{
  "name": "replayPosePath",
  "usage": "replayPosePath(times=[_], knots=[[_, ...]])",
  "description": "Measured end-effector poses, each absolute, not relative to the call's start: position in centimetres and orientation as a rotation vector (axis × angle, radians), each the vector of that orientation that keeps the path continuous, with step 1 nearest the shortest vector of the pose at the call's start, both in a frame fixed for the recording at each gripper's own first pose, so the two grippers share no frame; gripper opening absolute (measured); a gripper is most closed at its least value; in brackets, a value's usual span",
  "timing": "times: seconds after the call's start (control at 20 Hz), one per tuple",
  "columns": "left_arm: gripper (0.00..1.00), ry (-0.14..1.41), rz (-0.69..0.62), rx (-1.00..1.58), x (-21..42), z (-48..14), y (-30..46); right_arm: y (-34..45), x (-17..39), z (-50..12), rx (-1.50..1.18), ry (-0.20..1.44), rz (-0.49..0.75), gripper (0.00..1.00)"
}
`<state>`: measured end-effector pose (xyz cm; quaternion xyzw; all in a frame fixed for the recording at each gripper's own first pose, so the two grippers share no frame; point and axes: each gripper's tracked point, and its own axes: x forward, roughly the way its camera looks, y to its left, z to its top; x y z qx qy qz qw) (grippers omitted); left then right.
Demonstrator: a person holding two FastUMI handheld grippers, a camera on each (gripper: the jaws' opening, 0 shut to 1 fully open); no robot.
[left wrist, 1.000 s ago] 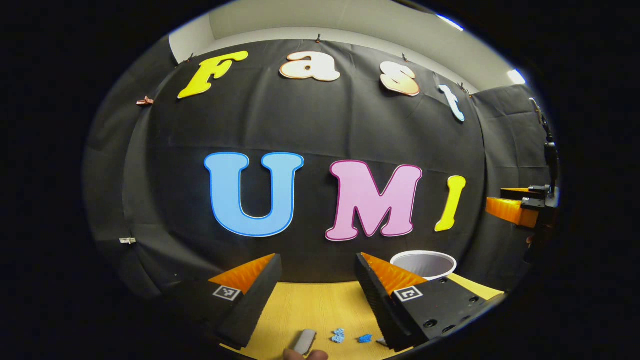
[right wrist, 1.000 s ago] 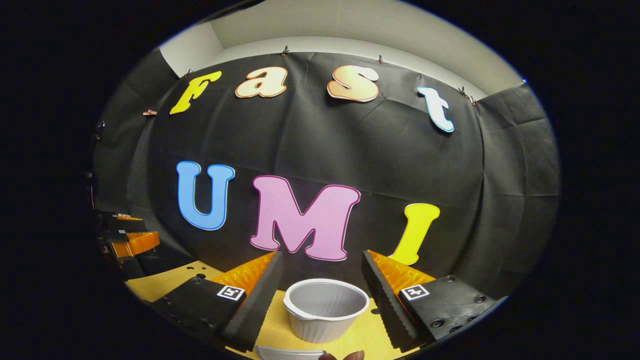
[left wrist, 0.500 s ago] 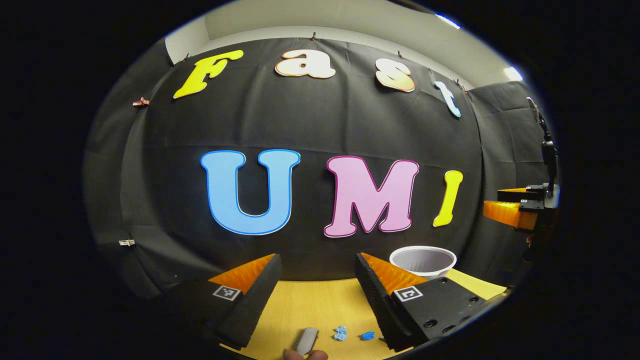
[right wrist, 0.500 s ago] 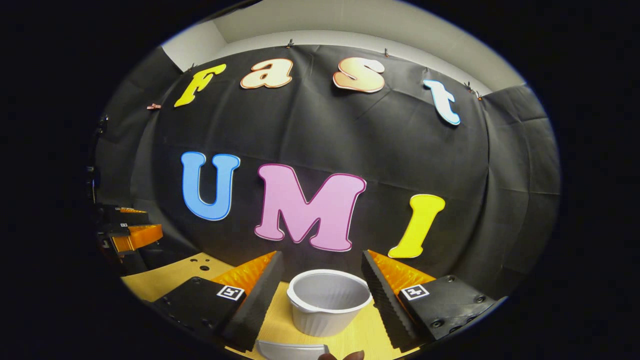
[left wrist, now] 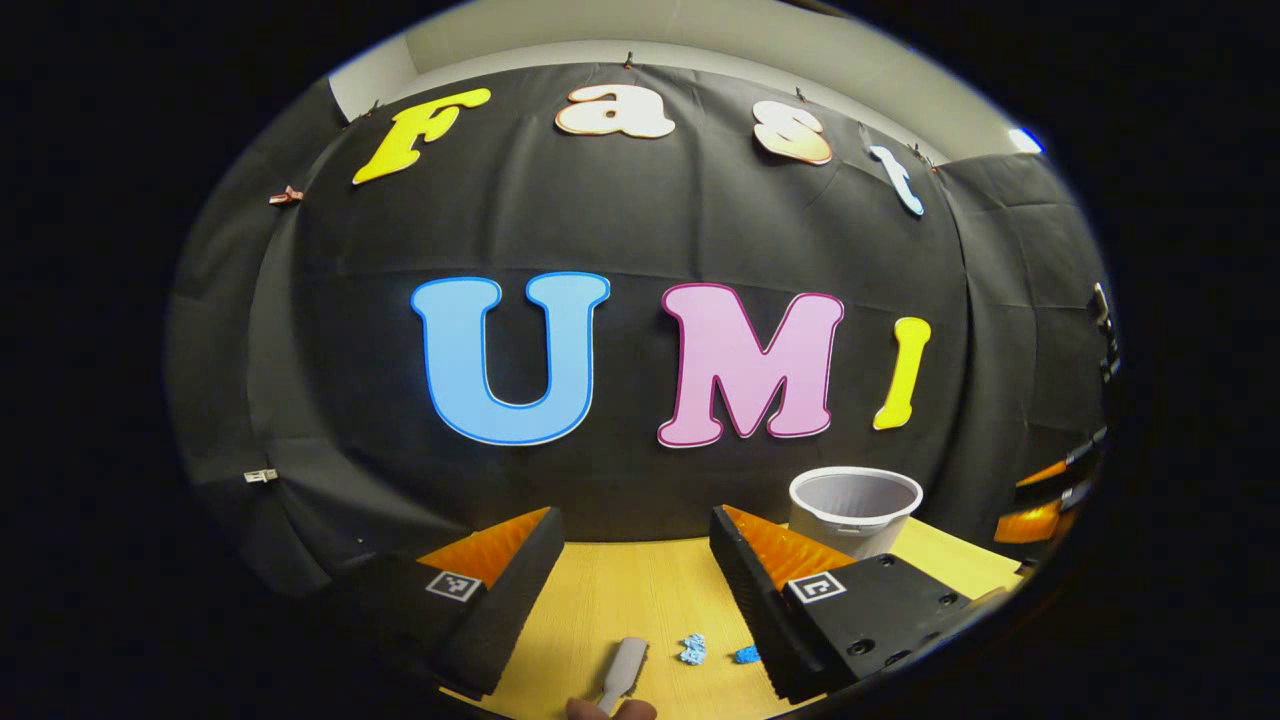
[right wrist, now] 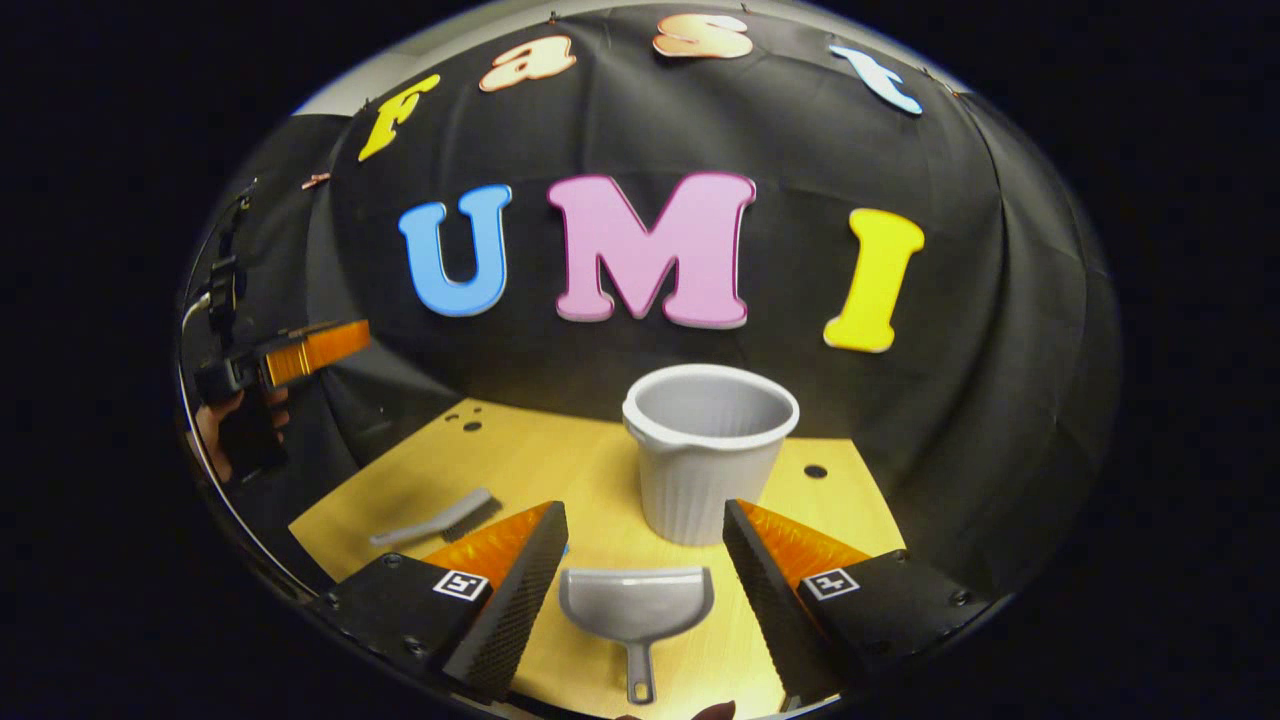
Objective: Pick up the small broom and dustpan from the desktop, sweep the trash into the dustpan with the broom, and then empty the trash into the garbage bin.
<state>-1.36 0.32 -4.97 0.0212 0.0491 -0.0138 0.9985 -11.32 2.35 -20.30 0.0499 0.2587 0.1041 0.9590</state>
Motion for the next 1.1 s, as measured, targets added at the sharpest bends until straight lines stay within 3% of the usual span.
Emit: replayPosePath(times=[0.6,1.1], knots=[[0.95,0.148,-0.006,0.059,-2.3,-7.7,1.3,4.0,-18.5,-39.2,0.014,1.011,0.251,0.98],[0.95,0.208,0.058,0.046,-3.4,-10.5,3.8,5.8,-18.9,-47.4,-0.002,1.239,0.277,0.98]])
